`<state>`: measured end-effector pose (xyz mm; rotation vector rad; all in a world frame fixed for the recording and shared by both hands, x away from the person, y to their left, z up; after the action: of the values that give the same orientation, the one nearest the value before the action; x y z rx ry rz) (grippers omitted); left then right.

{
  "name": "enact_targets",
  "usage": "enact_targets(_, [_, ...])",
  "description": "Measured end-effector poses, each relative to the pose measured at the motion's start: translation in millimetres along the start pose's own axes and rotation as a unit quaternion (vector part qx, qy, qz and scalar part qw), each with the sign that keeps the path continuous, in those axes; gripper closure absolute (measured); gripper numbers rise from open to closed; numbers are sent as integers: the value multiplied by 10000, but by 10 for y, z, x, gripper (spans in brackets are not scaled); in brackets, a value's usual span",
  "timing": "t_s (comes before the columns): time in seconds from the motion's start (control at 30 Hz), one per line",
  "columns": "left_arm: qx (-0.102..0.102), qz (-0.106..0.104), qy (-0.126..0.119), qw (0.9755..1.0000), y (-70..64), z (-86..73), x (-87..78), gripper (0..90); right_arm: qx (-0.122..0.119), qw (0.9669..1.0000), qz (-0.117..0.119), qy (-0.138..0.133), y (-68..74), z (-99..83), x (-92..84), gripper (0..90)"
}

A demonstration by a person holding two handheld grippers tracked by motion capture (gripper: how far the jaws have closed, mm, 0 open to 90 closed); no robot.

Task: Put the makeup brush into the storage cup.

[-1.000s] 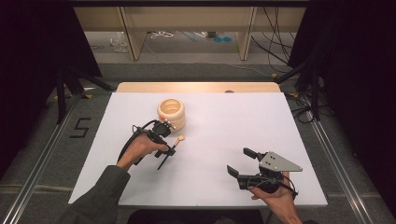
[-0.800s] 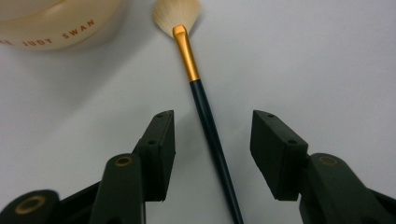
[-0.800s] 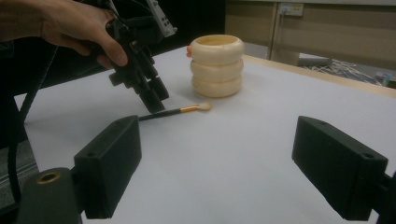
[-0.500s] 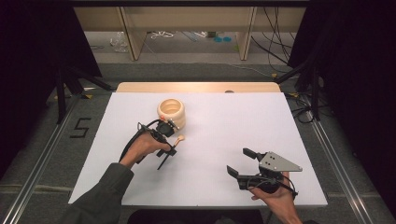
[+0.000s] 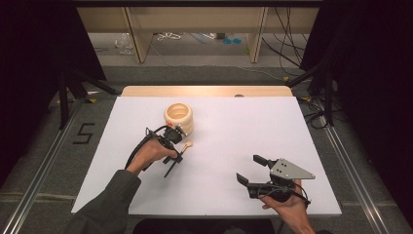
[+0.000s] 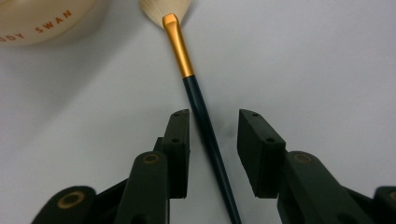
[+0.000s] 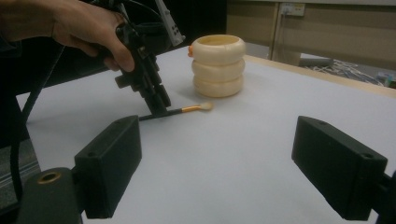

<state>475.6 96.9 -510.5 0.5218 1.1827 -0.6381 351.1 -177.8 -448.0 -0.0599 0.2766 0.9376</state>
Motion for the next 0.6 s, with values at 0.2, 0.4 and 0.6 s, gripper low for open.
enact_targets(0.2, [25, -10, 57, 10000, 16, -5, 10, 671, 58, 10000, -1, 49, 10, -6, -4, 167])
enact_targets(0.4, [-9, -58, 86, 9999, 9, -8, 28, 694, 90, 9999, 13, 66, 18, -9, -4, 167])
enact_targets(0.6, [-3, -58, 94, 9999, 18, -8, 35, 712, 89, 9999, 20, 66, 20, -9, -3, 167])
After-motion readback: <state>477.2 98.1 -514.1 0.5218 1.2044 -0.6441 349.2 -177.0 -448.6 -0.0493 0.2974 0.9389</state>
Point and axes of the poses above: each handheld gripper's, and its own axes: x roughly forward along the jaws, z roughly out of its top, y roughly to its left, the point moved 6 cm from there along x, roughly forward along the jaws, and after that the axes turned 7 degrees about z, right-handed, at the moved point
